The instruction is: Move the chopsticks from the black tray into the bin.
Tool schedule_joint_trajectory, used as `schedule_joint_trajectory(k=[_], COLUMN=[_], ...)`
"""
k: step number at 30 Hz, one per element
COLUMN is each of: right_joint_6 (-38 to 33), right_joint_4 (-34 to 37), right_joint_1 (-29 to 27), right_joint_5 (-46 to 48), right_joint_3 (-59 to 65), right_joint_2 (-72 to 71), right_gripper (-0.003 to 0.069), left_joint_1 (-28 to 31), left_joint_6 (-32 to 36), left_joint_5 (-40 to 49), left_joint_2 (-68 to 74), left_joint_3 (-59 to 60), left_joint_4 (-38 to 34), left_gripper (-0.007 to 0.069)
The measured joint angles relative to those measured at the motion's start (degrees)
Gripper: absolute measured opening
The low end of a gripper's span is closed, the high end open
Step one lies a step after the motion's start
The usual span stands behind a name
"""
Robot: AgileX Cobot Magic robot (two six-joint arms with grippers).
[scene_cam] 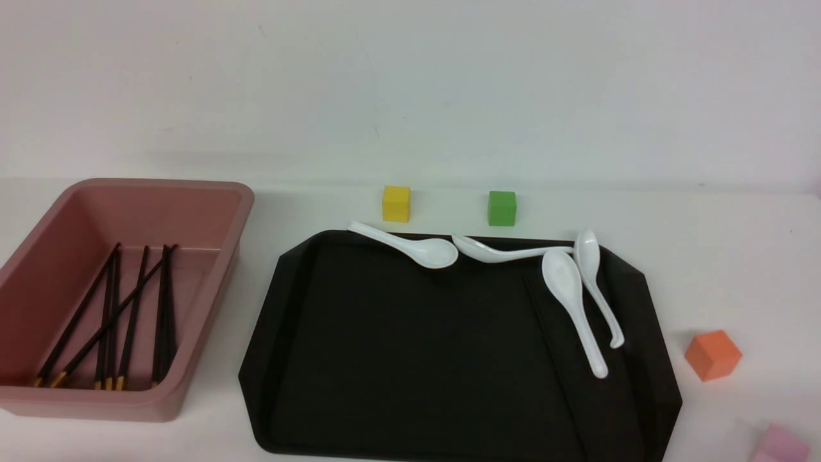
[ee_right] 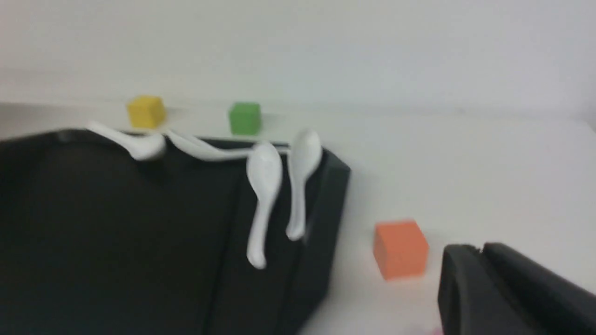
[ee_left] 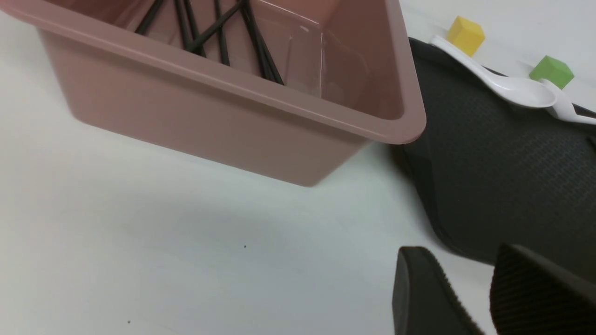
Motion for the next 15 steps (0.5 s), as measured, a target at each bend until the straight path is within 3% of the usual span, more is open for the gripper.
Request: schedule_joint_trajectory(k=[15], right_joint_6=[0.01], right_joint_4=[2.73], right_joint_1=[-3.9], right_joint_5=[9.13], right_joint_3=[2.57], right_joint_2=[-4.49], right_gripper=[0.0085], left_joint_1=[0.0], left_joint_6=[0.0], left_joint_5=[0.0], left_joint_2=[0.0], left_joint_3=[0.0], left_joint_4=[0.0], left_gripper=[0.0239])
